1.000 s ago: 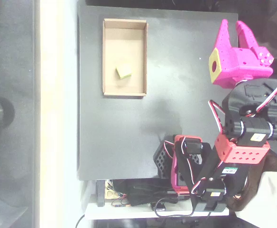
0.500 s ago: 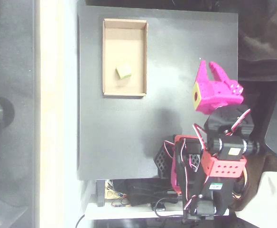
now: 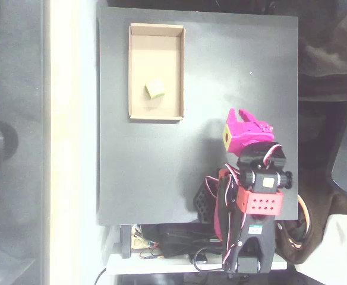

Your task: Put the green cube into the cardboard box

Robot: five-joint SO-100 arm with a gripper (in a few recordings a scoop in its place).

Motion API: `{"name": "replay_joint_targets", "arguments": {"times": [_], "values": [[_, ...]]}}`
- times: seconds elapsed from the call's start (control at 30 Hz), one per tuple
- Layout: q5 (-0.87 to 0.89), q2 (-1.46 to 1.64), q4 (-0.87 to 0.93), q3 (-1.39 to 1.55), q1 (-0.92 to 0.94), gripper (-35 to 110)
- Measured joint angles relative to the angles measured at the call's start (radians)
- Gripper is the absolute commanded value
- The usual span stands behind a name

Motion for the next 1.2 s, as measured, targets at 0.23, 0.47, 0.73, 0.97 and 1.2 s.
{"name": "replay_joint_targets", "arguments": {"times": [0.23,0.47,0.73,0.97,1.2], "values": [[0.0,0.06,0.003,0.178,-0.002,5],[0.0,0.1,0.003,0.284,-0.002,5],[0.0,0.147,0.014,0.307,-0.002,5],[0.0,0.195,0.124,0.308,-0.002,5],[0.0,0.229,0.16,0.311,-0.002,5]]}}
